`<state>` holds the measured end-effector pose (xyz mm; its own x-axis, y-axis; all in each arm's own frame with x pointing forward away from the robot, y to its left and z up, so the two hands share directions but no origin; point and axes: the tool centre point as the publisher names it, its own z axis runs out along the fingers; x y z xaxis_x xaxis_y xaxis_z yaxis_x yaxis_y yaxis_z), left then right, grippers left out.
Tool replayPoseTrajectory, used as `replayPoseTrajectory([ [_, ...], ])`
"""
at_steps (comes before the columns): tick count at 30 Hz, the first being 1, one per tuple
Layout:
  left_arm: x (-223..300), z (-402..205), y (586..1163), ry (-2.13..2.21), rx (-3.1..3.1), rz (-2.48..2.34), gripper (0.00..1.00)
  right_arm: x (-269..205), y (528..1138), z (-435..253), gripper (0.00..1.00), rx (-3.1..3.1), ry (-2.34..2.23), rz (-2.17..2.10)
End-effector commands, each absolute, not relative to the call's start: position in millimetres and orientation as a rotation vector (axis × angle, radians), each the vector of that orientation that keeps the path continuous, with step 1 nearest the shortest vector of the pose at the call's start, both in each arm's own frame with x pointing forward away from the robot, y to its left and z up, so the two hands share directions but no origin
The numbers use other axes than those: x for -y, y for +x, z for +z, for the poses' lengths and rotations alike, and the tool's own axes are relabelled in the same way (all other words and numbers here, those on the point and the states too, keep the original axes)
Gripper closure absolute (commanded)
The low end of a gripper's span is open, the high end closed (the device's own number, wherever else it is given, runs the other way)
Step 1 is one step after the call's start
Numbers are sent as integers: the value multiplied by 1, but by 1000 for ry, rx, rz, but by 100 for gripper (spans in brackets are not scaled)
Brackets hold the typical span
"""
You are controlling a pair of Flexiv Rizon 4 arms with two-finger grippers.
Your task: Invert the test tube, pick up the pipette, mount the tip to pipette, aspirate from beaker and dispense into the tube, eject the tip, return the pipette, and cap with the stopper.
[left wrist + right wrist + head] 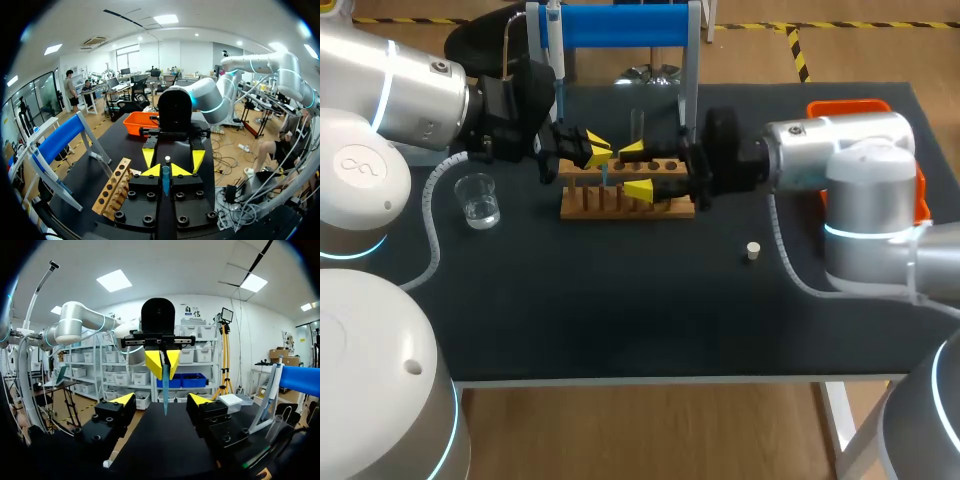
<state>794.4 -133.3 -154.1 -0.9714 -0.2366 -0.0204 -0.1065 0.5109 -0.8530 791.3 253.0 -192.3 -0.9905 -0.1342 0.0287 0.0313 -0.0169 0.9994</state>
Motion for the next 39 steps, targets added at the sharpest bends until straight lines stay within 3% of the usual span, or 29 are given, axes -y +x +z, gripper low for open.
replayPoseTrajectory([
  [1,133,-154,795,-297,-2615,-1461,100,-260,791,-193,35,2120,107,-2161],
  [22,133,-154,795,-297,-2615,-1461,100,-279,795,-193,47,2120,89,-2174],
  [39,133,-154,795,-297,-2615,-1461,100,-290,795,-190,51,2122,114,-2160],
])
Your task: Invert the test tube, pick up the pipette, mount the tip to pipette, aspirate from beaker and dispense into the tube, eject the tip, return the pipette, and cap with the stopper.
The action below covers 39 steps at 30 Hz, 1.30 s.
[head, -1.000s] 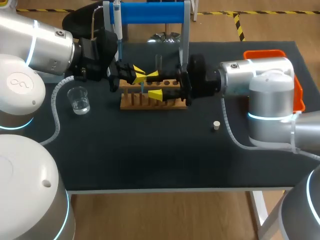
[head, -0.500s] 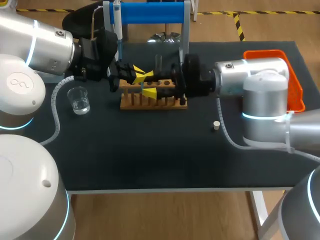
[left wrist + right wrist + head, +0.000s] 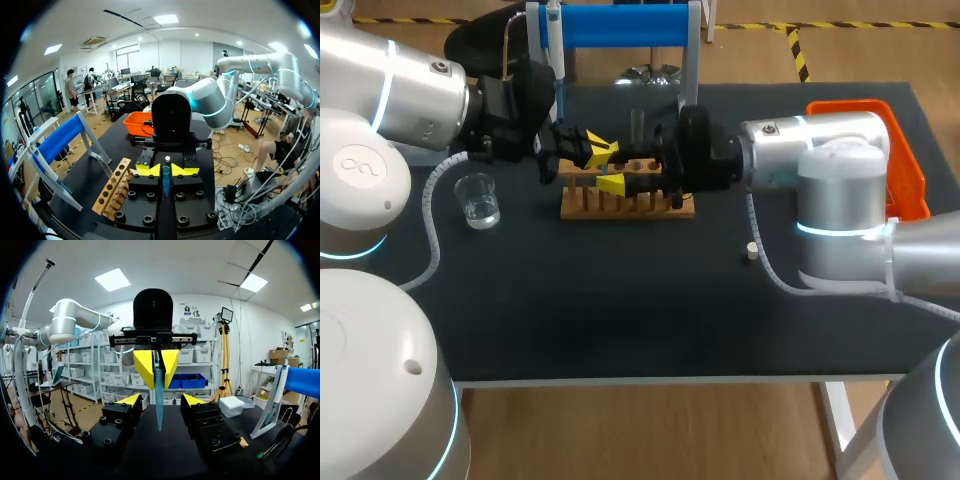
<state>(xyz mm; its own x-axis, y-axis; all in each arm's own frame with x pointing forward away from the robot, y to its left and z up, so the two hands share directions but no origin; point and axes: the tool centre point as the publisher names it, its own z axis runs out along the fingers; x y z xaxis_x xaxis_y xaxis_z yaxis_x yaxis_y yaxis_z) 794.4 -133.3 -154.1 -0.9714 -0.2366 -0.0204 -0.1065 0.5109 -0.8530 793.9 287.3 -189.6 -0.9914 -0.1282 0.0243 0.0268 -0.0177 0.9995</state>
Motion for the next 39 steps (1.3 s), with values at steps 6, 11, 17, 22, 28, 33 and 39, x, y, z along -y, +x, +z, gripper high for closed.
replayPoseTrajectory([
  [6,133,-154,795,-297,-2615,-1461,100,-291,795,-189,55,2118,121,-2162],
  [11,133,-154,795,-297,-2615,-1461,100,-291,795,-188,69,2113,122,-2163],
  [17,133,-154,795,-297,-2615,-1461,100,-292,795,-188,100,2107,124,-2165],
  [22,133,-154,795,-297,-2615,-1461,100,-292,794,-188,100,2107,128,-2164],
  [28,133,-154,795,-297,-2615,-1461,0,-286,792,-187,100,2121,148,-2156],
  [33,133,-154,795,-297,-2615,-1461,0,-261,783,-186,100,2130,180,-2149],
  [39,133,-154,795,-297,-2615,-1461,0,-214,771,-190,100,2136,193,-2133],
])
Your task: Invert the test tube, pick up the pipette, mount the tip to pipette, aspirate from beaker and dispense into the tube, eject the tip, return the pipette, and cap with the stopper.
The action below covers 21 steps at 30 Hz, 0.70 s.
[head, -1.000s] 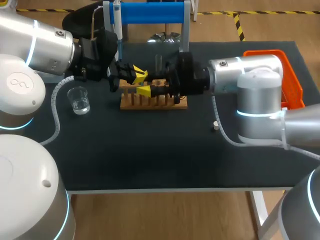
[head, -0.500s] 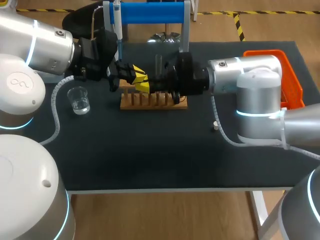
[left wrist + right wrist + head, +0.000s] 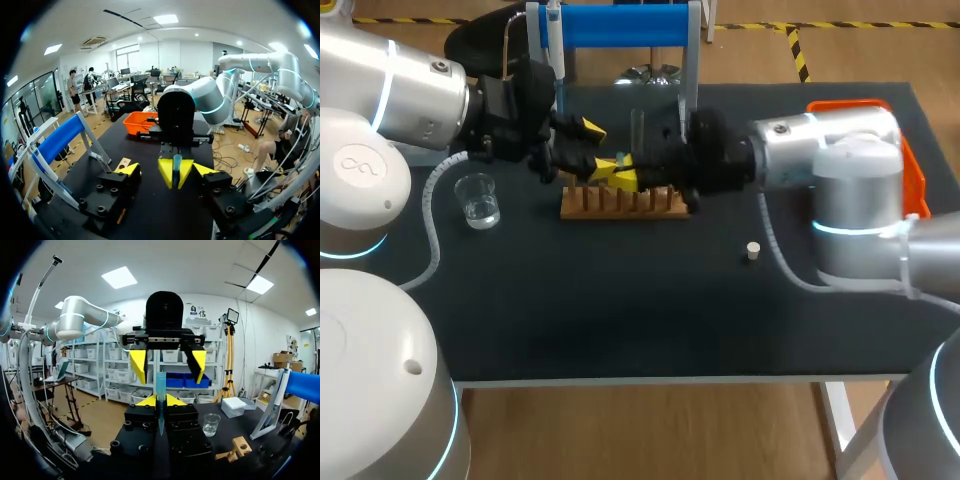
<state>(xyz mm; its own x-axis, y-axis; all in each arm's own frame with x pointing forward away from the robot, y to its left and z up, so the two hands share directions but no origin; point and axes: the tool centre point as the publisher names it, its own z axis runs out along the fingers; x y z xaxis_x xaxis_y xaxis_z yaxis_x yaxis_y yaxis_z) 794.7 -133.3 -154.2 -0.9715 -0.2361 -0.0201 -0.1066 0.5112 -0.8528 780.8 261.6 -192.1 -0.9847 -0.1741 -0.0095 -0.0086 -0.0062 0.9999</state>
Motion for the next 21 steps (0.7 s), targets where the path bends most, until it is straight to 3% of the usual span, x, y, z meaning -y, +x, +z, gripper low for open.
replayPoseTrajectory([
  [1,133,-154,795,-297,-2615,-1461,0,-206,770,-191,100,2138,193,-2130],
  [21,133,-154,795,-297,-2615,-1461,0,-73,760,-224,100,2196,63,-2174],
])
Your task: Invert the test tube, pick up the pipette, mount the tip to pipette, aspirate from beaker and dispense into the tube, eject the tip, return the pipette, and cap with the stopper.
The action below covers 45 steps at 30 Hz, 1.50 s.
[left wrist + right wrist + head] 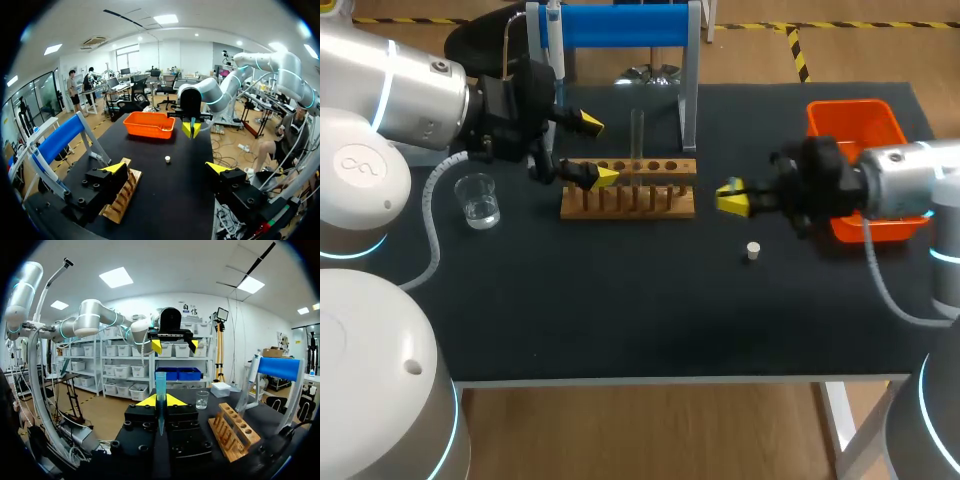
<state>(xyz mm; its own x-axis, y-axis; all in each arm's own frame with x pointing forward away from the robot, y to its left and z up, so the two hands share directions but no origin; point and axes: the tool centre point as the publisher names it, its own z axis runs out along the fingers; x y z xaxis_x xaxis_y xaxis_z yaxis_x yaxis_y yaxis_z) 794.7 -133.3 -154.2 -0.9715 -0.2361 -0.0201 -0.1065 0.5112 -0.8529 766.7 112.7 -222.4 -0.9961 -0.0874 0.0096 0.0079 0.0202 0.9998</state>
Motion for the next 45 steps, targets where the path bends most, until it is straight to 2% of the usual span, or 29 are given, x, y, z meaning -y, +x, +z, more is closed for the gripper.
replayPoseTrajectory([
  [1,133,-154,795,-297,-2615,-1461,0,-69,760,-225,100,2196,55,-2180],
  [11,133,-154,795,-297,-2615,-1461,0,-46,758,-233,100,2189,13,-2212],
  [32,133,-154,795,-297,-2615,-1461,0,-44,757,-233,100,2191,7,-2211],
  [45,98,-161,860,-517,-2377,-1428,0,-44,757,-233,100,2191,7,-2211],
])
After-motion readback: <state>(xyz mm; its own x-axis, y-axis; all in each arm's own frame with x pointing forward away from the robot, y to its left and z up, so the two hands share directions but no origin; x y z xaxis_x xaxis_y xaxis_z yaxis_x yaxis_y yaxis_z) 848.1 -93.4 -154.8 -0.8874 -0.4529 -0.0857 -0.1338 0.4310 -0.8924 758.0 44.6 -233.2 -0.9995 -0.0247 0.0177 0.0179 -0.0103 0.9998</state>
